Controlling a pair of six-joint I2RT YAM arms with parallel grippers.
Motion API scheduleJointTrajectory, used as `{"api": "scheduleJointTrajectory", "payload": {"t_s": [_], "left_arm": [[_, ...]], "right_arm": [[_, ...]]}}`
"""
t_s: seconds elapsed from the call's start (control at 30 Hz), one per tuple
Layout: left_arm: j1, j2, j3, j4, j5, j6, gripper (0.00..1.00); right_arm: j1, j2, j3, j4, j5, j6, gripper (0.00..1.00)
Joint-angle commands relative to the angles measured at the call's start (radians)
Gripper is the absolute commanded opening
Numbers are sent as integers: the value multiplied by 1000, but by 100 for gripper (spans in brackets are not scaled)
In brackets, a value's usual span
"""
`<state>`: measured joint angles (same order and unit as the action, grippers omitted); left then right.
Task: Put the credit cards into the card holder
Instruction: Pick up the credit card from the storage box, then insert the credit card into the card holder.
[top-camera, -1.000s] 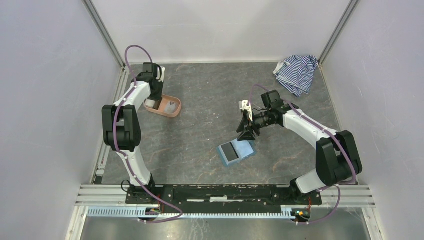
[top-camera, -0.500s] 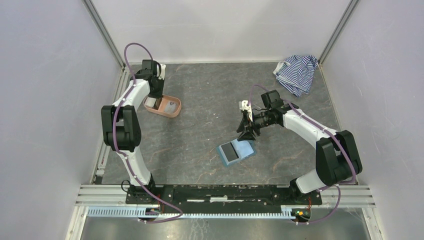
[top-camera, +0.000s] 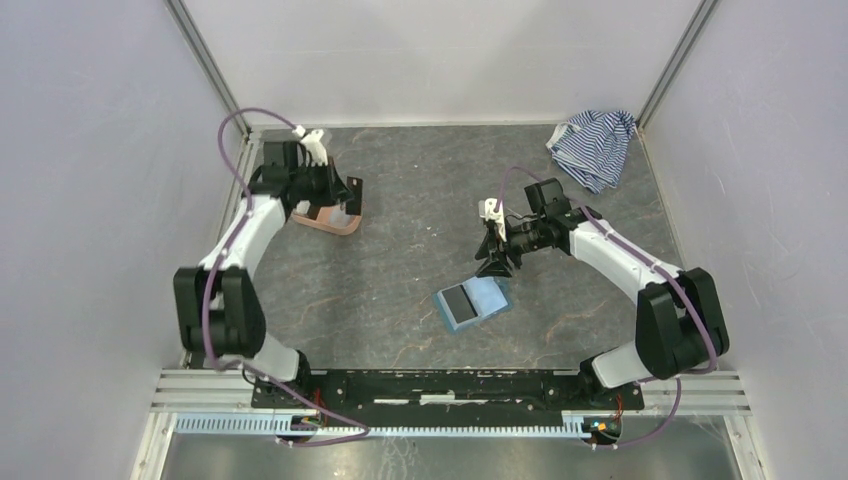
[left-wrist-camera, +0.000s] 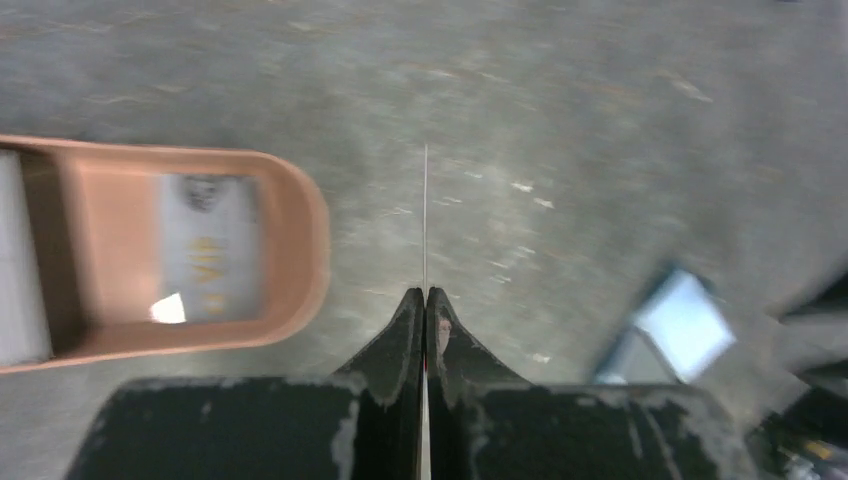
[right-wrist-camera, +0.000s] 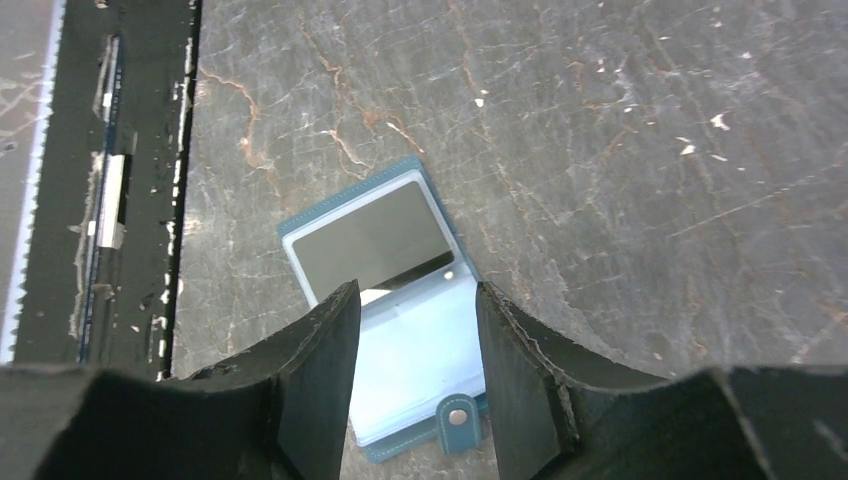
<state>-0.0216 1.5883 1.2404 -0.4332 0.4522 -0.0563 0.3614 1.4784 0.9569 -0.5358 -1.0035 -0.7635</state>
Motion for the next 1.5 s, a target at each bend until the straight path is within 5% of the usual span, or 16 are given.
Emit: {"api": "scheduleJointTrajectory", "payload": {"t_s": [0.0,0.13,0.33,0.53,0.63,0.8,1.03,1.47], "left_arm": [[-18,-177,-221,374,371,-290,2],[-120,-330,-431,555,350,-445,2],[-362,-557,-743,923,130,-769,2],[-621,-555,-1006,1303,-127,-1040,2],[-752,-515,-1021,1325,-253,-1036,2],[-858,-424,-1003,1338,-376,-1049,2],[-911,-233,-943,1362,-364,-1094,2],[-934,-120,-954,1383,-491,-1057,2]], "right_arm": [[-12,-68,-14,86,31,34,53],[-44,-107,-44,148,46,95,53],[-79,-194,-139,253,97,223,51],[-118,-229,-282,405,102,372,60],[-129,-172,-267,365,111,349,72],[-129,-80,-242,311,158,319,77],[-129,14,-195,246,203,289,73],[-129,98,-140,145,230,217,69]]}}
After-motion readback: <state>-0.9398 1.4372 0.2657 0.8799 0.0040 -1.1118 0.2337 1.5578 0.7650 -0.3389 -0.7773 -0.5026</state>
